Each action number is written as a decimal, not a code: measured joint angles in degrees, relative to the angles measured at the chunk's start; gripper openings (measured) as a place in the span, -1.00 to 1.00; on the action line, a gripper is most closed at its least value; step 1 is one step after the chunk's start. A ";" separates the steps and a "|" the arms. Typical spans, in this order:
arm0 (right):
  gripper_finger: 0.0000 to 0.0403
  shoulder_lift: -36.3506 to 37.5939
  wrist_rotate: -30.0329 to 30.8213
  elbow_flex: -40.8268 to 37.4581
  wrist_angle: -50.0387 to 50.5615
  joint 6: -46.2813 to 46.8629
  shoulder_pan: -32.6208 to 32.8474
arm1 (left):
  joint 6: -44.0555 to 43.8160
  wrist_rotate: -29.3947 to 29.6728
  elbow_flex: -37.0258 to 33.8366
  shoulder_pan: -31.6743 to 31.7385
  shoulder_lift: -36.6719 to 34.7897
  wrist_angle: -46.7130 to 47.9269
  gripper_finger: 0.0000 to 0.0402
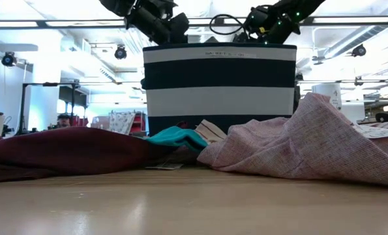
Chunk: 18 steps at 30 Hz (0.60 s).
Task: Sort clothes
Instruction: Put the brown shorts into the blue laundry organizer
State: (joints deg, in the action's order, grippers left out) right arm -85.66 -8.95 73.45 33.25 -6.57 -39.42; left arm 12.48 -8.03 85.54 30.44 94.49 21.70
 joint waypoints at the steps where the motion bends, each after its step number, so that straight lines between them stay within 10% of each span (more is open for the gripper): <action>1: -0.28 0.26 -0.02 0.00 -0.02 0.00 0.02 | -0.16 0.00 0.00 0.00 -0.26 0.24 -0.20; 18: 0.12 7.21 -0.06 0.07 -1.60 -0.63 0.04 | -1.55 -0.04 1.74 -0.13 -7.71 2.96 0.35</action>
State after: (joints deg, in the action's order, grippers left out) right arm -78.45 -9.02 73.52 31.65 -7.20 -39.38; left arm 10.93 -8.07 87.28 30.30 86.78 24.67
